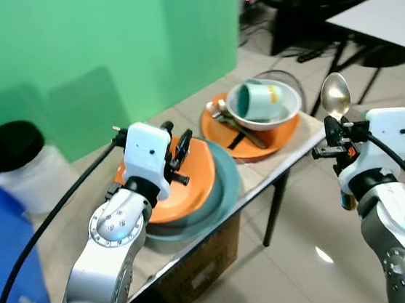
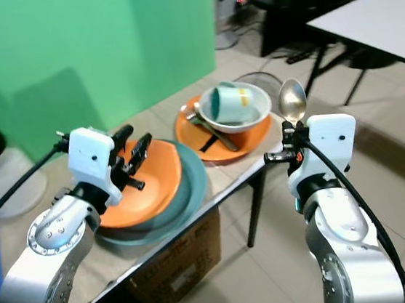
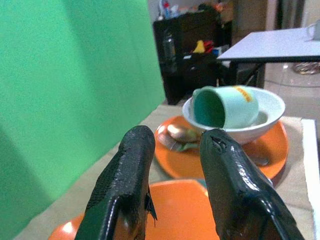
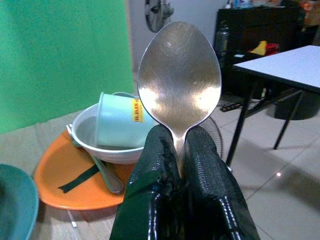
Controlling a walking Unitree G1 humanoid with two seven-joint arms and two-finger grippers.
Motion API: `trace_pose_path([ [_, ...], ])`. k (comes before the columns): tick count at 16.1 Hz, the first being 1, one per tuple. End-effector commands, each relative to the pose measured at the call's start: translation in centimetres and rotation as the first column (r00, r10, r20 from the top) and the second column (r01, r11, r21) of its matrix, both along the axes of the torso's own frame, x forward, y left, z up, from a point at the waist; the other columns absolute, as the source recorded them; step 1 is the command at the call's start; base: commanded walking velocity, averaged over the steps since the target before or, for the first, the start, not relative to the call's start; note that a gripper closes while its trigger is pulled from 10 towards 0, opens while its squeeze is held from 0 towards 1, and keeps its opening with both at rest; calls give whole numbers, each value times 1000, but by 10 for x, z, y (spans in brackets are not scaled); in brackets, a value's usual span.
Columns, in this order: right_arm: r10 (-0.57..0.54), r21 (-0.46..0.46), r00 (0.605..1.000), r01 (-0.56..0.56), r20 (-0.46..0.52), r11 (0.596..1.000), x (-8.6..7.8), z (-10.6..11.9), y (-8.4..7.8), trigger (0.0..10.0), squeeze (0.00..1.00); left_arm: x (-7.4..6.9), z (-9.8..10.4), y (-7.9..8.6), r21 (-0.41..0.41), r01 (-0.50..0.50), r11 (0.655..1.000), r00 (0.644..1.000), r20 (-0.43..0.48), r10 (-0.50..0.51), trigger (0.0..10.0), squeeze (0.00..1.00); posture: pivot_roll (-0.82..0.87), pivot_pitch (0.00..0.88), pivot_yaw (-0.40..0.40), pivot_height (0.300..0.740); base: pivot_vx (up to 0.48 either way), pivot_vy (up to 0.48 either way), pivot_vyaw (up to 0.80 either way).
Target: Setting the table
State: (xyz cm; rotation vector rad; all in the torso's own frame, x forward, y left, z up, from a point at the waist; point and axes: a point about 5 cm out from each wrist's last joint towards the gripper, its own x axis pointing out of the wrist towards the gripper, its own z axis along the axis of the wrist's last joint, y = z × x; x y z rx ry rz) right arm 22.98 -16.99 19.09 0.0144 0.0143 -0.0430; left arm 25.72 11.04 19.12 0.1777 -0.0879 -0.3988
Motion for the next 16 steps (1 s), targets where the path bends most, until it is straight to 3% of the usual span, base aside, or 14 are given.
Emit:
trace_pose_path([
  [1,4,-1,1000,-4,23,1000,2,3,2,10000,0,4,5,2,-16,-24,1000,999,32,25,10000,0,76,0,35,740,0,0,-788],
  [5,-39,-41,999,40,36,998,3,3,1,10000,0,7,10,1,-44,-18,999,998,57,20,10000,0,73,0,37,740,0,0,-788],
  [9,-100,15,994,100,34,995,6,2,-4,10000,0,8,9,2,-46,-16,999,998,58,18,10000,0,76,0,37,740,0,0,-777],
  [16,4,46,1000,-4,10,999,3,-4,4,10000,0,8,8,-2,-57,22,998,999,51,-19,10000,0,68,0,41,740,0,0,-759],
])
